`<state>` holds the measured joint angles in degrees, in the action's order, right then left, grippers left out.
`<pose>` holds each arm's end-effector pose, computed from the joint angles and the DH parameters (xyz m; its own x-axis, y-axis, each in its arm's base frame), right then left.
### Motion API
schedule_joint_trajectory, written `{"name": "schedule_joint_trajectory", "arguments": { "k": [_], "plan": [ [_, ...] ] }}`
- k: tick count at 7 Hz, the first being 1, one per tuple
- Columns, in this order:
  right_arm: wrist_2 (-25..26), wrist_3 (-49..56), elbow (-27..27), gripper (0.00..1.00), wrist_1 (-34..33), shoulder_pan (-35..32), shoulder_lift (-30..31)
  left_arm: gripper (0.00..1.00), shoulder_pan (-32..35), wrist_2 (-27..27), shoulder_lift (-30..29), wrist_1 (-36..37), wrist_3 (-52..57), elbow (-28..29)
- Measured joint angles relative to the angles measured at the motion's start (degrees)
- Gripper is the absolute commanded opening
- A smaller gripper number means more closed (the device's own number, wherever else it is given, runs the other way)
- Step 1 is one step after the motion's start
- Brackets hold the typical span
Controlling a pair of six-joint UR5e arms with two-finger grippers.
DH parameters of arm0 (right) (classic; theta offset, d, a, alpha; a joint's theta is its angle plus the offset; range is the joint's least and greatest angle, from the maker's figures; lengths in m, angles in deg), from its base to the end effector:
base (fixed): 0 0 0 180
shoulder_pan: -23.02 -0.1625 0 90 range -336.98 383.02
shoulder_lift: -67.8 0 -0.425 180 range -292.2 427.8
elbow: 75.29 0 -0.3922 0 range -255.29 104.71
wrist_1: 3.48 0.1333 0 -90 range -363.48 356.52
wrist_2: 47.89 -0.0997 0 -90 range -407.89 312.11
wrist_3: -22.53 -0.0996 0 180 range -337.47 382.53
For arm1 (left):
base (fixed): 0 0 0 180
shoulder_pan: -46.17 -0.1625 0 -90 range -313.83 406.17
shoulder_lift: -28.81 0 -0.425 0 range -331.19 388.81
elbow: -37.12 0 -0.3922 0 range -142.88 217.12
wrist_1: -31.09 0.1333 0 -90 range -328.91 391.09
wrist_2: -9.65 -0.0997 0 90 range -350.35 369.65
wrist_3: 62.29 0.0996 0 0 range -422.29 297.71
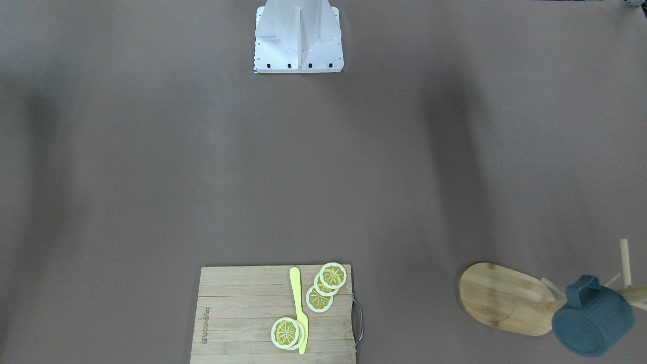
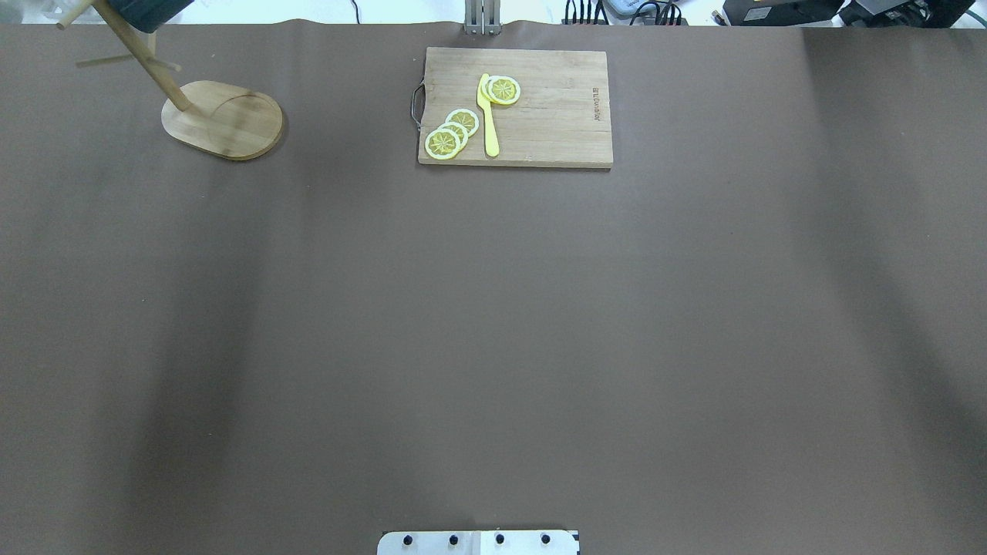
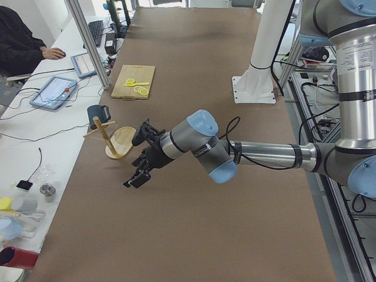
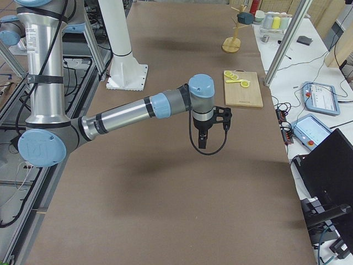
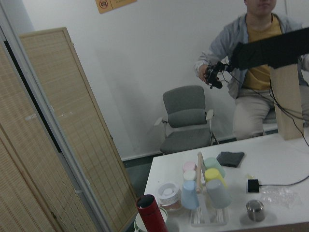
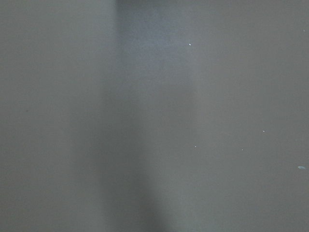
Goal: Hang cup on storage rack
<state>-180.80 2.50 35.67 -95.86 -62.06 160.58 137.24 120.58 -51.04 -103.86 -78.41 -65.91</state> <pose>0.0251 -0.4717 0.5077 0.6989 0.0958 0.7088 -0.1670 0.9855 0.0314 -0.1062 -0.4508 0.5497 0.8984 0.0512 -0.4362 0.2727 0.7135 0.6454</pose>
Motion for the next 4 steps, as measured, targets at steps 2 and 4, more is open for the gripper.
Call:
{"name": "schedule_joint_trajectory", "arguments": {
  "k": [2,4],
  "plan": [
    [0.0,3.8,-1.9,1.00,0.0,-1.5,1.5,0.99,0.0,8.8,-2.1,15.2,4.2,-1.4],
    [-0.2,6.2,-3.4,1.00,0.2,-2.3,3.1,0.99,-0.8,15.4,-6.3,29.9,4.7,-1.9]
  ]
}}
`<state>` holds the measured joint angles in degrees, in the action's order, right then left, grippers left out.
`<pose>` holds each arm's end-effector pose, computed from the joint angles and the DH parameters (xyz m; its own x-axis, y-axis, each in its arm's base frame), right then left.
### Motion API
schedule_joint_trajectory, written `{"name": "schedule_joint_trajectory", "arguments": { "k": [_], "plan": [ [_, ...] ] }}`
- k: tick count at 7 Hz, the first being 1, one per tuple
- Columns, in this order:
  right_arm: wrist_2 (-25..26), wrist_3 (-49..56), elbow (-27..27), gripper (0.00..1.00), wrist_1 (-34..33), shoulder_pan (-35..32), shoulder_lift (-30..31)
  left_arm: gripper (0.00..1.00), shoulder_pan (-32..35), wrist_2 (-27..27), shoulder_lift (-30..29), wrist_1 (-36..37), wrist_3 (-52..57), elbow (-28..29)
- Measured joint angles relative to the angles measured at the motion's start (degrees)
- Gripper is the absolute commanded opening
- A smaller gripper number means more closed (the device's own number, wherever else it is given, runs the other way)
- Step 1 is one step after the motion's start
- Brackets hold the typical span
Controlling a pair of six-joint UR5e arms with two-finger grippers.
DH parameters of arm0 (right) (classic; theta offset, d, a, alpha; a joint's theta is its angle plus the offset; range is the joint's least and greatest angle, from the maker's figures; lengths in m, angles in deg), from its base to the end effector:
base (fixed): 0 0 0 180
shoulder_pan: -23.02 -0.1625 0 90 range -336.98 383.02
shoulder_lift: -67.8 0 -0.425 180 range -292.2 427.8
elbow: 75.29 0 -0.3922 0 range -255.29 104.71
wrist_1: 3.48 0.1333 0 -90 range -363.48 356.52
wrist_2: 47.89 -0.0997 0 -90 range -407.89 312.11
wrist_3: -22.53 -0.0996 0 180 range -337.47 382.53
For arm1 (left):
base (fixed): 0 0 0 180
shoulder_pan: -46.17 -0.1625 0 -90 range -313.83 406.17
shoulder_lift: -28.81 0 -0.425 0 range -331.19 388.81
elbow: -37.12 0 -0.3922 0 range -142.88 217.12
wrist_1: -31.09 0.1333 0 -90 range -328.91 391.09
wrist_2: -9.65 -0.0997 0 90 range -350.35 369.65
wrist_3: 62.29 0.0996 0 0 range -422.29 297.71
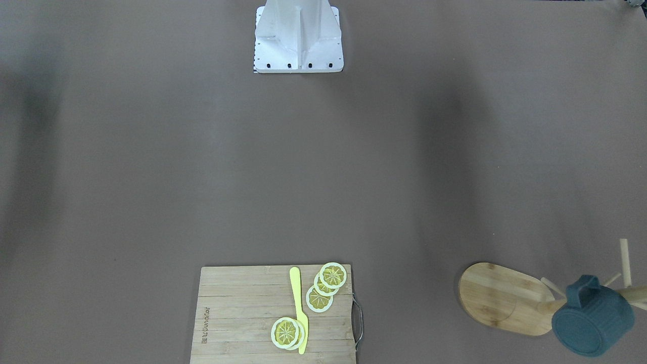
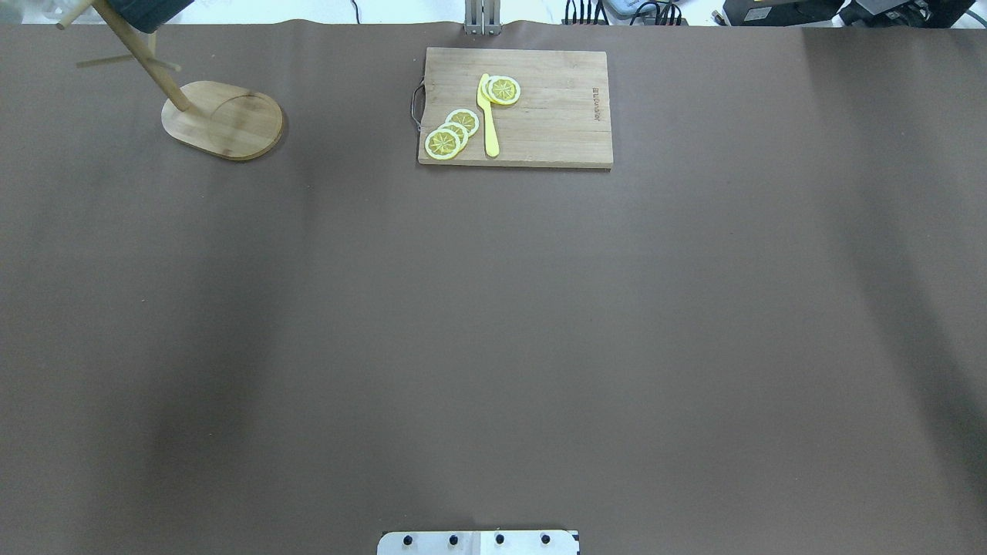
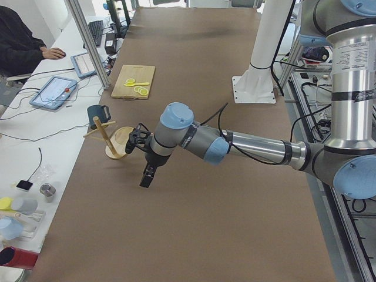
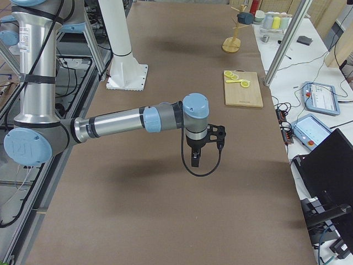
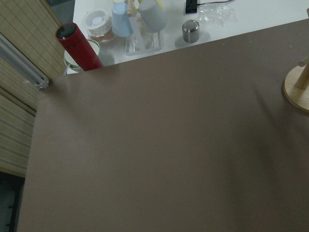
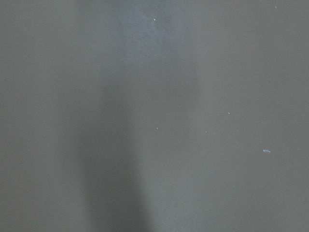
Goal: Hang cup on storage rack
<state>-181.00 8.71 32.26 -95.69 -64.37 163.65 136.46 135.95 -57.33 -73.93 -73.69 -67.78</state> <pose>0.0446 -0.4536 0.5610 0.7139 0.0938 0.6939 -0.1294 0.9916 -0.0009 -0.0768 -0.4808 0.5397 0.7904 0.0734 -0.6082 0.1640 0.9312 0.3255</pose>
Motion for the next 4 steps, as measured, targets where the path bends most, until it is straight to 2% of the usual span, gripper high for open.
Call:
{"name": "schedule_joint_trajectory", "arguments": {
  "k": [2,4],
  "plan": [
    [-0.2,0.3,-3.2,1.00,0.4,-0.2,0.5,0.99,-2.3,2.1,-2.7,9.2,0.1,0.4],
    [-0.3,-0.3,-6.9,1.00,0.2,-0.1,-2.0,0.99,-3.0,2.6,-3.0,10.6,0.1,2.4]
  ]
}}
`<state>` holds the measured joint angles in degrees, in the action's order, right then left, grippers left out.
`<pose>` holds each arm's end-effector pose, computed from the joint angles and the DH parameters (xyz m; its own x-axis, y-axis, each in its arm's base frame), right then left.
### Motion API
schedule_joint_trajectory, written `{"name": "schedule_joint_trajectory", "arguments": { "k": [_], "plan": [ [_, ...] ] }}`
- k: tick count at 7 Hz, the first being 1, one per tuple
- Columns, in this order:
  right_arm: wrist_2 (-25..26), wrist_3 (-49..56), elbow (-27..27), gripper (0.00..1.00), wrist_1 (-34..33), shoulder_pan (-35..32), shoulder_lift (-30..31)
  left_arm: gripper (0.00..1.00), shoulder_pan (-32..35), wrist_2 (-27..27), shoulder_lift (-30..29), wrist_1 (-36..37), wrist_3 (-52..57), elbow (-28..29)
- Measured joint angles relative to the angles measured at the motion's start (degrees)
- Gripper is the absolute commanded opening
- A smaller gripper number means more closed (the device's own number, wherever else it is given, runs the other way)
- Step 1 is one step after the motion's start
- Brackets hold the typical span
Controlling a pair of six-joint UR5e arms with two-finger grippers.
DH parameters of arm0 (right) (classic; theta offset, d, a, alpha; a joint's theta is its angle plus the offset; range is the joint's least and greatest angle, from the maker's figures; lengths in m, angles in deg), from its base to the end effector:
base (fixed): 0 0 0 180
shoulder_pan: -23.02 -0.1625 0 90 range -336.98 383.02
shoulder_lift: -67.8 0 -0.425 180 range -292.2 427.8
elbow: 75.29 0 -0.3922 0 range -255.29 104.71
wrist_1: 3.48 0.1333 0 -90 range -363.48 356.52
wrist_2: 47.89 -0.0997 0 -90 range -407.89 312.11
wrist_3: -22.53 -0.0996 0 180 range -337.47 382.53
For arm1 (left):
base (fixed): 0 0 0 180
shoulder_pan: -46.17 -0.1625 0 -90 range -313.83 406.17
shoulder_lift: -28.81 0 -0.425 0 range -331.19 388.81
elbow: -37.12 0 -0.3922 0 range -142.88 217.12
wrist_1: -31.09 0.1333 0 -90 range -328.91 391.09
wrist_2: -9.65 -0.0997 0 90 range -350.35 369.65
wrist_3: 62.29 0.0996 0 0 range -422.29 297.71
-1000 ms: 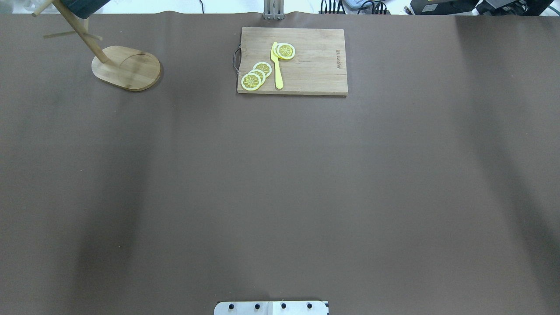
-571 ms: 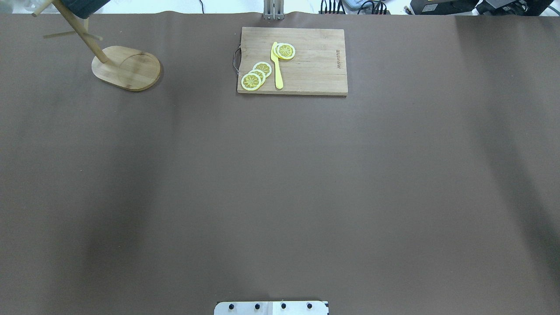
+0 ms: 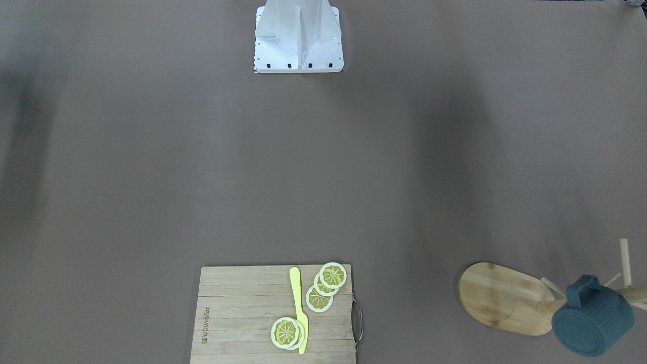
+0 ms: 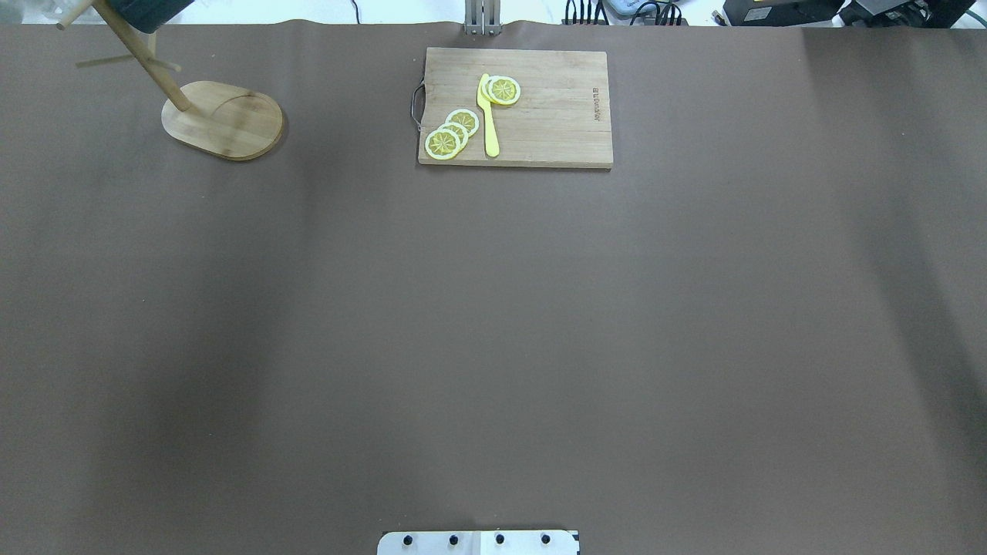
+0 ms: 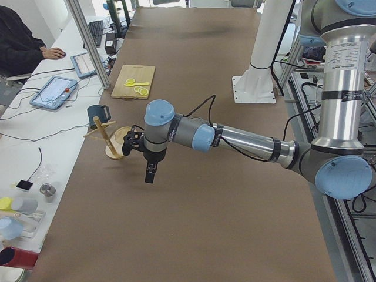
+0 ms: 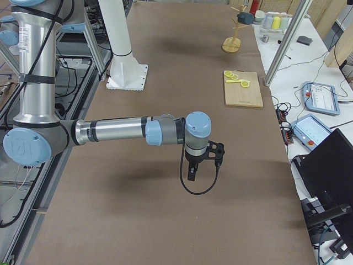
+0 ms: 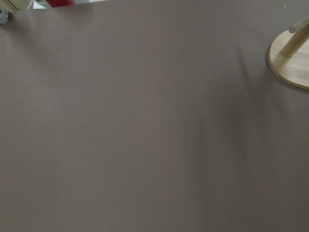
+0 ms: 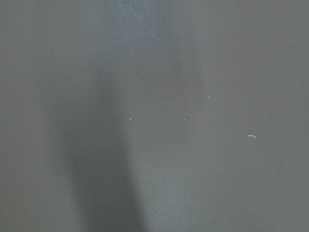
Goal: Hang cup on storage rack
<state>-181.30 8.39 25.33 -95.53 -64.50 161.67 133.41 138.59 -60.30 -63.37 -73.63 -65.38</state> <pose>0.0446 -0.4685 0.6044 0.7120 0.1582 0.6842 -0.1349 0.9870 -0.0879 -0.0468 -0.4977 0.5554 0.7626 0.0184 -0.6466 0.1057 0.9826 0.1527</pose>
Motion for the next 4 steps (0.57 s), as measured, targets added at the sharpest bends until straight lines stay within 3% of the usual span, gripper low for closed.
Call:
{"name": "schedule_joint_trajectory", "arguments": {
  "k": [4],
  "plan": [
    [-0.5,-1.8,-2.7,1.00,-0.1,0.1,-4.4,0.99,-0.1,0.1,0.9,-0.6,0.0,4.9]
  ]
}}
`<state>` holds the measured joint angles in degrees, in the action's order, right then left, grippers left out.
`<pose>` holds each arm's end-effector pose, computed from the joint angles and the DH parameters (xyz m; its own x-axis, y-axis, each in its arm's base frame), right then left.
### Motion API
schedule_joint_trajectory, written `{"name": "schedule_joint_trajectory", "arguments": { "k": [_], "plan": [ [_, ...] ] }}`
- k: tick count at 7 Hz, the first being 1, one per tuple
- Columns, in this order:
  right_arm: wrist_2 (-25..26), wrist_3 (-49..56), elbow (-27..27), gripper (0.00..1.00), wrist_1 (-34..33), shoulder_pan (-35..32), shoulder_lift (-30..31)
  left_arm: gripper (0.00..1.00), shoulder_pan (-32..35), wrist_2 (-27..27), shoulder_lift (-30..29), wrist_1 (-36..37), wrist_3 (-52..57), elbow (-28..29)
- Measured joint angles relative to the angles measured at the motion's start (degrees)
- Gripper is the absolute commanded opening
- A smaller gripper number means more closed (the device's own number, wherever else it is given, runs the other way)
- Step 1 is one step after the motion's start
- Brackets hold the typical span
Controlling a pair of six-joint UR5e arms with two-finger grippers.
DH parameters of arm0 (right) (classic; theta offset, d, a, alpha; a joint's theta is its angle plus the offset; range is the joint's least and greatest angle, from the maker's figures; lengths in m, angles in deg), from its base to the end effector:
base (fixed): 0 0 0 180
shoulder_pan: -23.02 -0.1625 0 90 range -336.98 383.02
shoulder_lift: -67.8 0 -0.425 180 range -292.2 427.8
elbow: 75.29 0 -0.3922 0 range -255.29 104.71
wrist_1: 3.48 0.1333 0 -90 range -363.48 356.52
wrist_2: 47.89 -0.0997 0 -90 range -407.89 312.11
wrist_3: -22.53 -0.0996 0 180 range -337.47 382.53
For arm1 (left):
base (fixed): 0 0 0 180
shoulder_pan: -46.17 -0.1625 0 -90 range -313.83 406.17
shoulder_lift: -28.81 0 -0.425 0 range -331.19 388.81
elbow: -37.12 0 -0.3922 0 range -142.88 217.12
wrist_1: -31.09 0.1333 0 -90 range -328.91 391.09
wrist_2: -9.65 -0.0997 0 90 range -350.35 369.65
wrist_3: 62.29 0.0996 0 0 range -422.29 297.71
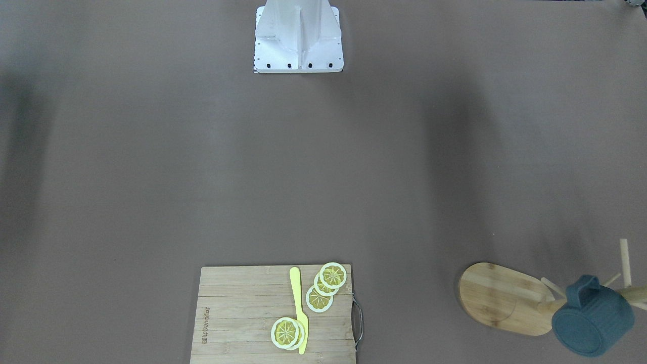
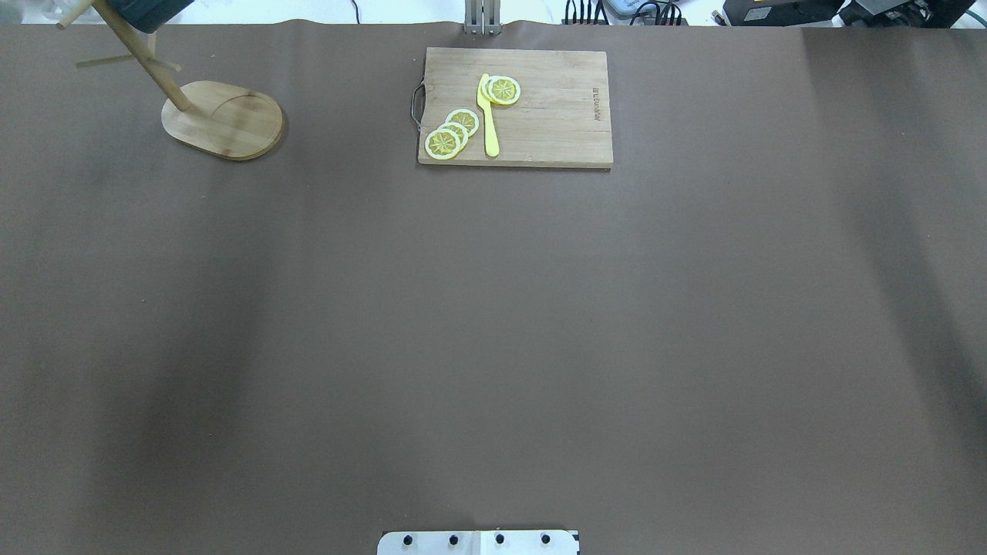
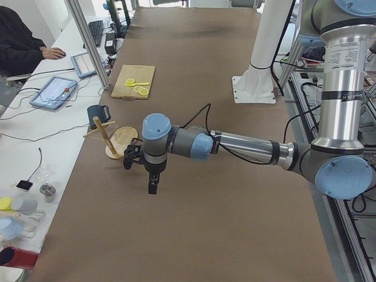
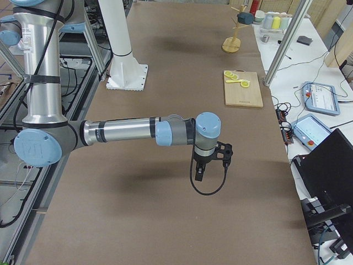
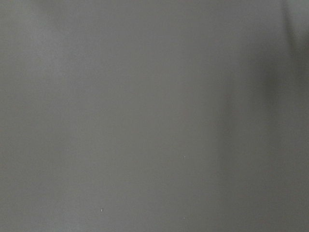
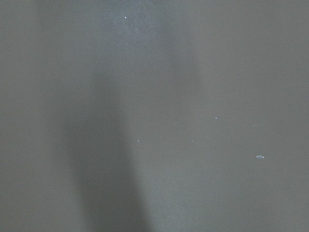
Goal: Hang cup on storage rack
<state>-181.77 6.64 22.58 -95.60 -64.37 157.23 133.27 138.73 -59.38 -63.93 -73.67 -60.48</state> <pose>0.0415 -0.5016 0.5903 0.7016 0.1670 0.6928 -0.1527 0.9848 -0.0828 -0.0457 -0.4921 0.6050 0.7640 -0.0393 -0.6441 0.1031 0.9928 0.0617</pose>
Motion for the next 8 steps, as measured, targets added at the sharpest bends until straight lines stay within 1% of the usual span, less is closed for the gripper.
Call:
{"name": "schedule_joint_trajectory", "arguments": {
  "k": [2,4,6,8],
  "plan": [
    [-0.7,-1.2,-0.5,1.00,0.1,0.1,-1.6,0.99,0.0,0.9,0.5,-0.1,0.0,0.4],
    [-0.7,-1.4,-3.2,1.00,0.4,0.2,-1.8,0.99,0.0,3.2,0.6,-0.1,0.0,0.6],
    [-0.6,-1.4,-4.8,1.00,0.6,0.2,-2.0,0.99,0.0,3.7,0.7,-0.1,-0.1,0.4],
    [-0.5,-1.4,-5.0,1.00,0.6,0.2,-1.9,0.99,0.1,3.7,0.6,0.0,-0.1,0.2]
  ]
}}
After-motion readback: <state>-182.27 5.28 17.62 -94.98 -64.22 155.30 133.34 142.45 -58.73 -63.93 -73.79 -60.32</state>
